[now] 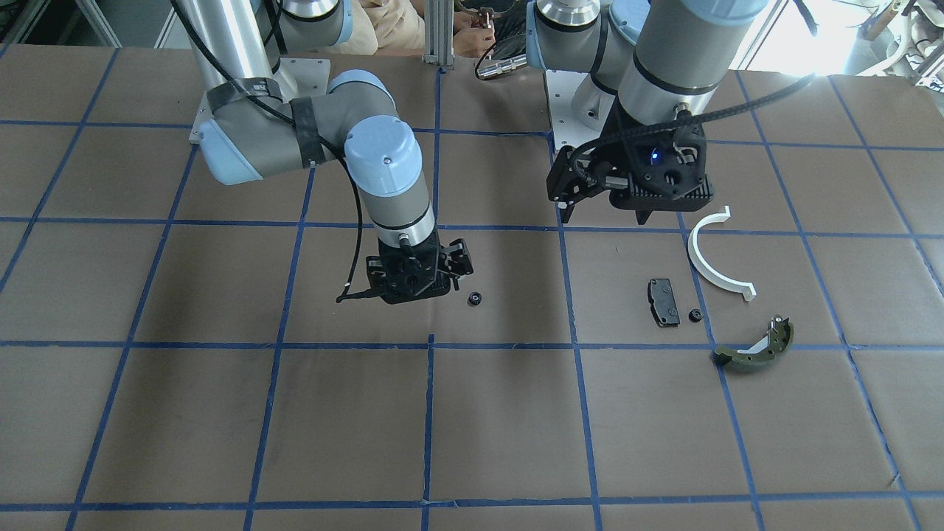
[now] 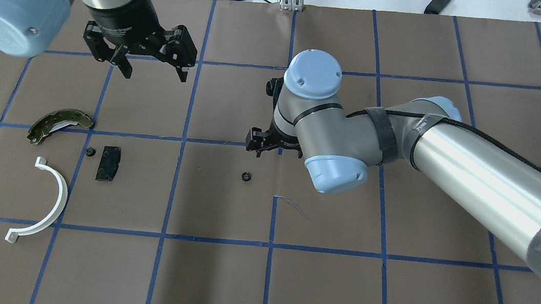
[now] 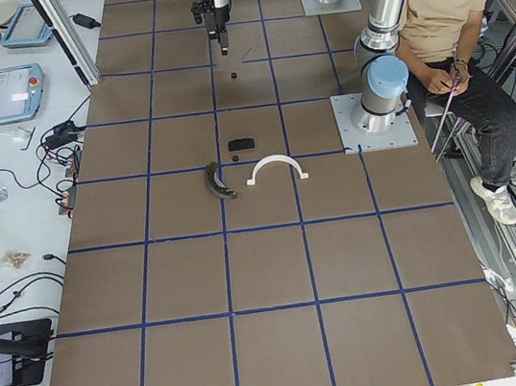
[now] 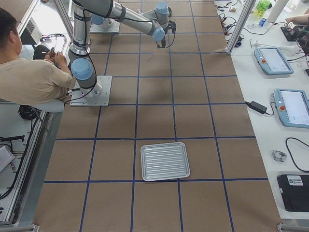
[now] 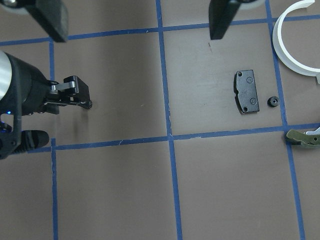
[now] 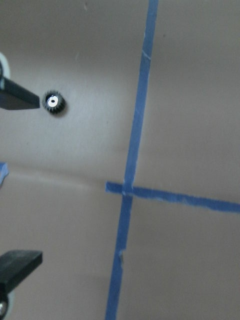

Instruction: Place bearing gear from tray to pile

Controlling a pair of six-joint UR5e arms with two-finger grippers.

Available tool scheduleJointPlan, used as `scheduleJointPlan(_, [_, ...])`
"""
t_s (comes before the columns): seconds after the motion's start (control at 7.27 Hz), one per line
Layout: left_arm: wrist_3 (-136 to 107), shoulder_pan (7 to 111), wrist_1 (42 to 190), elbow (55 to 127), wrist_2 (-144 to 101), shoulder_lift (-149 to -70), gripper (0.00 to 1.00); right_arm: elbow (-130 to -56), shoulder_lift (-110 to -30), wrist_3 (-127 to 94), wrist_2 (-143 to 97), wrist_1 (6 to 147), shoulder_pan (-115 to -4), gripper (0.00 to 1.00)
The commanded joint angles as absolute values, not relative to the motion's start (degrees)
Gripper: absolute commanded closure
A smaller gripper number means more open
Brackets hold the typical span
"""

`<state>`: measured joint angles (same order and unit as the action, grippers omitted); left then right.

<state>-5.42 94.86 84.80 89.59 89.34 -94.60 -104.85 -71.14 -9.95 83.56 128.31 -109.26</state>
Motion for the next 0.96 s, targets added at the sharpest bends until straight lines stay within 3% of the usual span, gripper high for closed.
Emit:
scheduleJointPlan(0.0, [-9.56, 99.73, 73.45, 94.46, 89.30, -99.56, 0.00, -105.12, -79.50, 2.17, 84.91, 118.16, -99.98, 0.00])
scheduleJointPlan(0.41, [-11.78, 107.56, 64.75, 101.23, 90.00, -103.70, 0.00, -104.16, -86.20, 10.63, 84.82, 112.50, -92.04, 0.00])
scheduleJointPlan(0.83, [-11.26, 108.19, 52.54, 110.52, 90.09, -107.66, 0.00, -94.16, -89.63, 10.02, 85.34, 96.27, -90.52, 0.00])
